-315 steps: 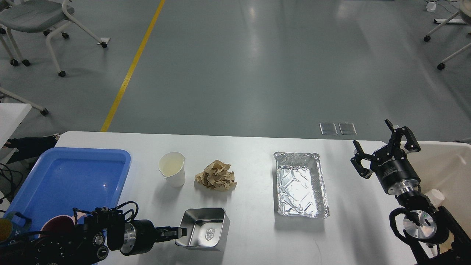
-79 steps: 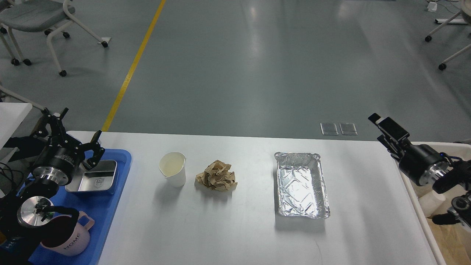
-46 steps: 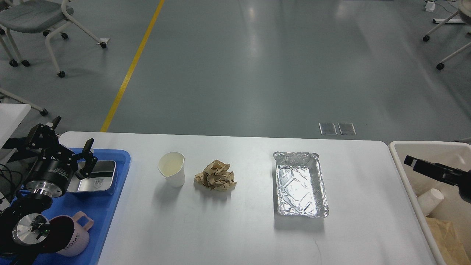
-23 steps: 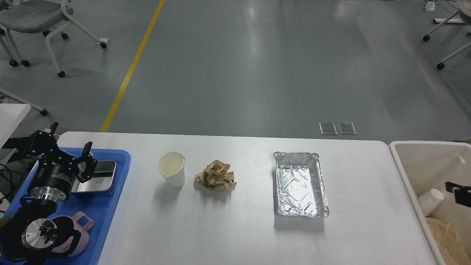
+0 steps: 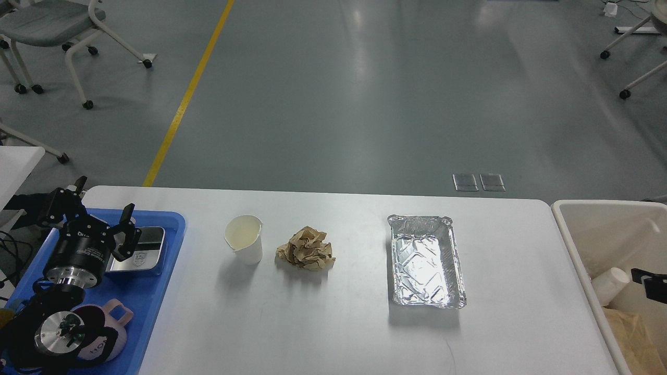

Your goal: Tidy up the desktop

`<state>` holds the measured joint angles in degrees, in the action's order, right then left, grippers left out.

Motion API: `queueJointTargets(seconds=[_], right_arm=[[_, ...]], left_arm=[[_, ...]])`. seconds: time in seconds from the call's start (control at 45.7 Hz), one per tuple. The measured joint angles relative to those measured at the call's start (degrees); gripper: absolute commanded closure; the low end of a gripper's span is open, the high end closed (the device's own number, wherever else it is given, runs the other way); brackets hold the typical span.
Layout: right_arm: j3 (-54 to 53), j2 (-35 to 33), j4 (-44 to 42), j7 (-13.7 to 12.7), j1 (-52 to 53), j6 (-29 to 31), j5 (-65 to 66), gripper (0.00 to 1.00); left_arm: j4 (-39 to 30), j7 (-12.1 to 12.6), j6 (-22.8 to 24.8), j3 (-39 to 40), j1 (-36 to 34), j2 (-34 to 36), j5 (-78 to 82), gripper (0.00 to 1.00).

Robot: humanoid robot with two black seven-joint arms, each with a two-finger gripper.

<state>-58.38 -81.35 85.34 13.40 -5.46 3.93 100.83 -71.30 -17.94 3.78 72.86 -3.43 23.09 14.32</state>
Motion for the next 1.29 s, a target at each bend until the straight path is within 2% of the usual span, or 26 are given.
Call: queueJointTargets(seconds=[0.153,0.328,0.481,0.832,1.028,1.291], right_arm=[[-0.11,2.07,0.17,-0.26,0.29,1.1,-4.09,0.0],[0.09,8.49,0.11,-0.73,2.74,4.69,-19.23,0.0],[0.25,12.61,0.01,-1.28,3.09,5.83,-26.25,0.0],[4.08,23.41,-0.2,-4.38,1.61,5.55,-37.88,0.0],[5.22,28.24,0.15,-8.72,0.25,2.42,-44.15,0.0],[5.34,34.25,1.95,-11.16,-1.39,1.8,-48.18,0.0]], left_arm=[[0.58,-0.06,-0.07,0.0,0.0,-0.16,0.06,0.04],[0.77,0.02,-0.2,-0.08,-0.06,-0.24,0.09,0.04],[0.81,0.19,-0.22,-0.09,0.05,-0.25,0.17,0.04],[0.9,0.45,-0.62,-0.09,0.01,-0.27,0.17,0.04],[0.9,0.53,-0.79,-0.26,0.01,-0.31,0.16,0.04],[0.9,0.54,-0.85,-2.06,-0.01,-0.33,0.09,0.04]])
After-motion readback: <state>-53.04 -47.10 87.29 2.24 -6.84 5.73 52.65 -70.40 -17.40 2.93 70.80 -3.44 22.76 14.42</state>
